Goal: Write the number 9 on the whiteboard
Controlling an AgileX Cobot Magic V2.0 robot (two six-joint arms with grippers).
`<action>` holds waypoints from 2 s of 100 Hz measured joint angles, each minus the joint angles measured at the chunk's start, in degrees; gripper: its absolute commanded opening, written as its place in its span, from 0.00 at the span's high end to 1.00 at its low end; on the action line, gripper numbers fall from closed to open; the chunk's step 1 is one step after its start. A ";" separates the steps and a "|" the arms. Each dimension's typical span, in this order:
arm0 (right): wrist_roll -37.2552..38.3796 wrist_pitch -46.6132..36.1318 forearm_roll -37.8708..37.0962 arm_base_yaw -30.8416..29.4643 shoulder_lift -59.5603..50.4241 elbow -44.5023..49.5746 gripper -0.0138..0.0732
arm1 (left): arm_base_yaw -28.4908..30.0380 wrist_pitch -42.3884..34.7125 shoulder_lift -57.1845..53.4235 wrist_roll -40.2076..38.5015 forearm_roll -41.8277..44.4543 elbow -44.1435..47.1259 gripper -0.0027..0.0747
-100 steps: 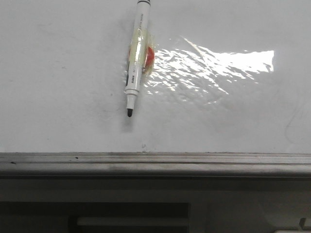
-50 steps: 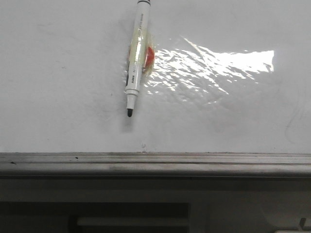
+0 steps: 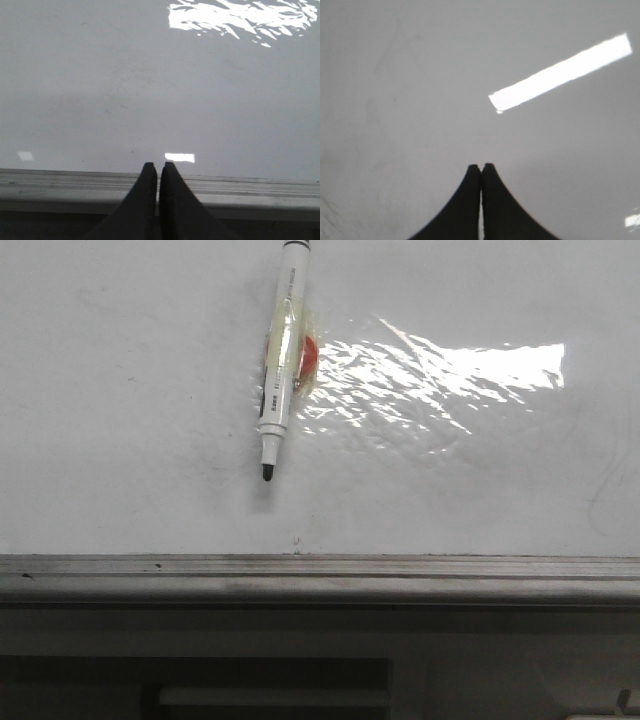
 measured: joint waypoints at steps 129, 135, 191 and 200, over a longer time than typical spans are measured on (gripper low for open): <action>-8.13 8.85 -2.16 0.00 3.74 -6.67 0.91 | 0.00 -25.89 0.00 0.11 -61.35 0.00 0.99; -8.33 10.70 -4.39 0.00 6.36 -8.65 0.91 | 0.00 -25.89 0.00 0.11 -61.49 0.00 0.99; -6.74 28.95 -20.39 3.83 23.91 -26.94 0.88 | 0.00 9.96 26.74 5.40 -23.46 -25.62 0.99; -0.71 32.11 -32.31 5.08 23.91 -27.93 0.88 | -0.50 13.38 33.49 9.48 -24.12 -29.41 0.99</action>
